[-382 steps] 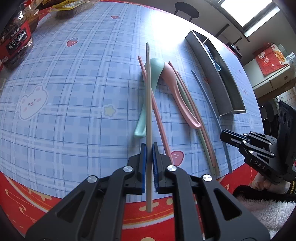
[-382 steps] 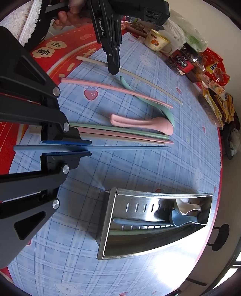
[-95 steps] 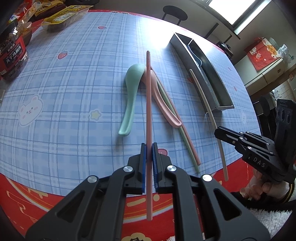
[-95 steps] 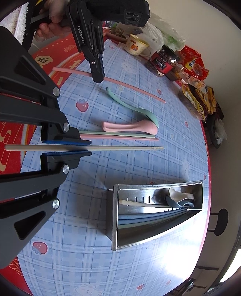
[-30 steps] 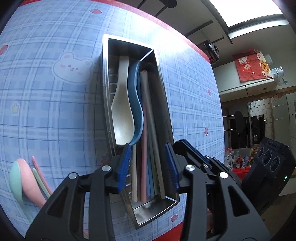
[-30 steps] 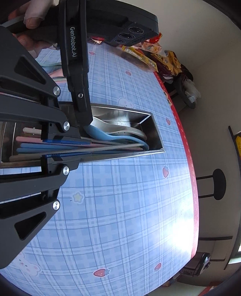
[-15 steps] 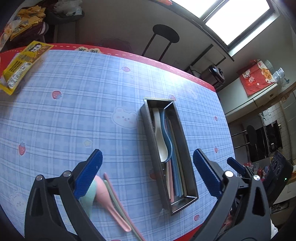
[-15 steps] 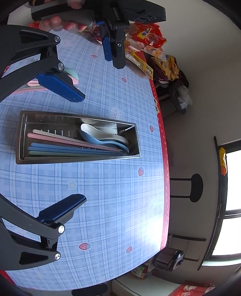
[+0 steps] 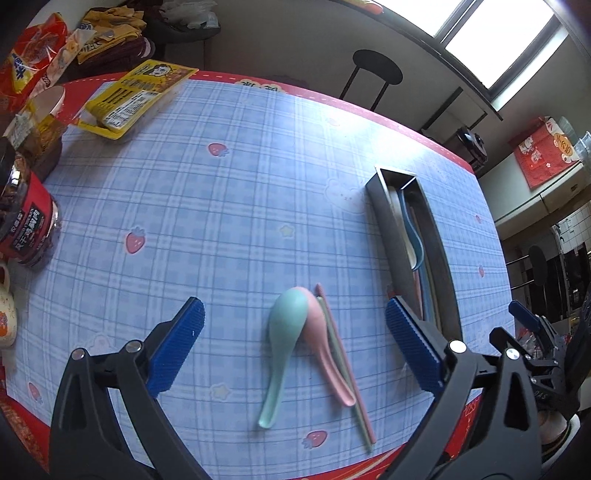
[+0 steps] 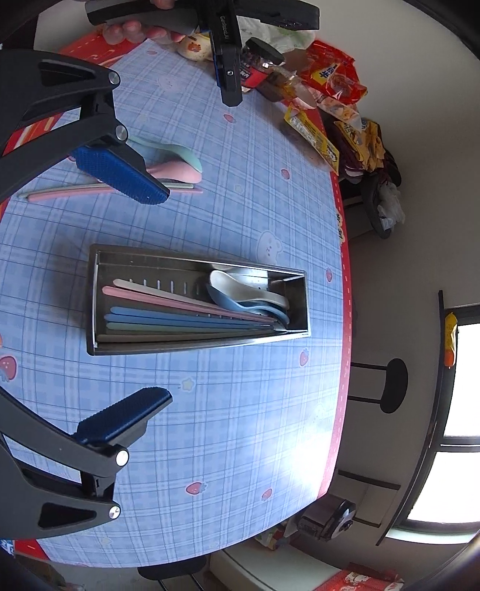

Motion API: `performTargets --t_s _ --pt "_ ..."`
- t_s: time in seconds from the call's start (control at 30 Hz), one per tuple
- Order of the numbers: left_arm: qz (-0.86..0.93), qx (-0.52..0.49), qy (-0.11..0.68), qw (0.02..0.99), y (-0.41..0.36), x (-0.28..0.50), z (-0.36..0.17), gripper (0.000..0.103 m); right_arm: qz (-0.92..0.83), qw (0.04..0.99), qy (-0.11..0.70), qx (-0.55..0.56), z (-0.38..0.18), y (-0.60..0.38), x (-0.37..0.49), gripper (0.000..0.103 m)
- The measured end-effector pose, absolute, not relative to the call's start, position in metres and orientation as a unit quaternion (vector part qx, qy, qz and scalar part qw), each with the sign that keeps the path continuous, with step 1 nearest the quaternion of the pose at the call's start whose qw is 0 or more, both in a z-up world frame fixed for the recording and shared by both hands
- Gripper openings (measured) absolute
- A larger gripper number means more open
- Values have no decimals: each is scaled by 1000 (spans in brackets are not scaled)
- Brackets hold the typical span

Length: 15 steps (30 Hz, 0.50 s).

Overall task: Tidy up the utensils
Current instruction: 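Withdraw both open tools from the tray back to the utensil row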

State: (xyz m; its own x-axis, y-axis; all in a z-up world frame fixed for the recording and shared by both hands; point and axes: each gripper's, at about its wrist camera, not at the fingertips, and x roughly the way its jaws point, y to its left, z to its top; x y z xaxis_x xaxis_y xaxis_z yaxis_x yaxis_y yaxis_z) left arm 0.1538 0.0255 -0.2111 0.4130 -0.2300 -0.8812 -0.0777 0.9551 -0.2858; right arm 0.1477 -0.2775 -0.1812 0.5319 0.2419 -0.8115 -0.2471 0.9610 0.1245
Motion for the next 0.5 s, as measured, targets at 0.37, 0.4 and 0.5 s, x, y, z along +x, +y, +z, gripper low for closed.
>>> performTargets --t_s 0.37,0.4,0.5 --pt "-46 -138 550 822 51 102 -233 97 144 857 495 -9 -205 -258 120 97" --pt "-47 -134 550 823 52 98 -234 97 147 854 498 -7 -207 -257 118 97" --pt "-50 -128 550 824 55 88 -238 97 153 848 506 -13 -214 -250 113 97"
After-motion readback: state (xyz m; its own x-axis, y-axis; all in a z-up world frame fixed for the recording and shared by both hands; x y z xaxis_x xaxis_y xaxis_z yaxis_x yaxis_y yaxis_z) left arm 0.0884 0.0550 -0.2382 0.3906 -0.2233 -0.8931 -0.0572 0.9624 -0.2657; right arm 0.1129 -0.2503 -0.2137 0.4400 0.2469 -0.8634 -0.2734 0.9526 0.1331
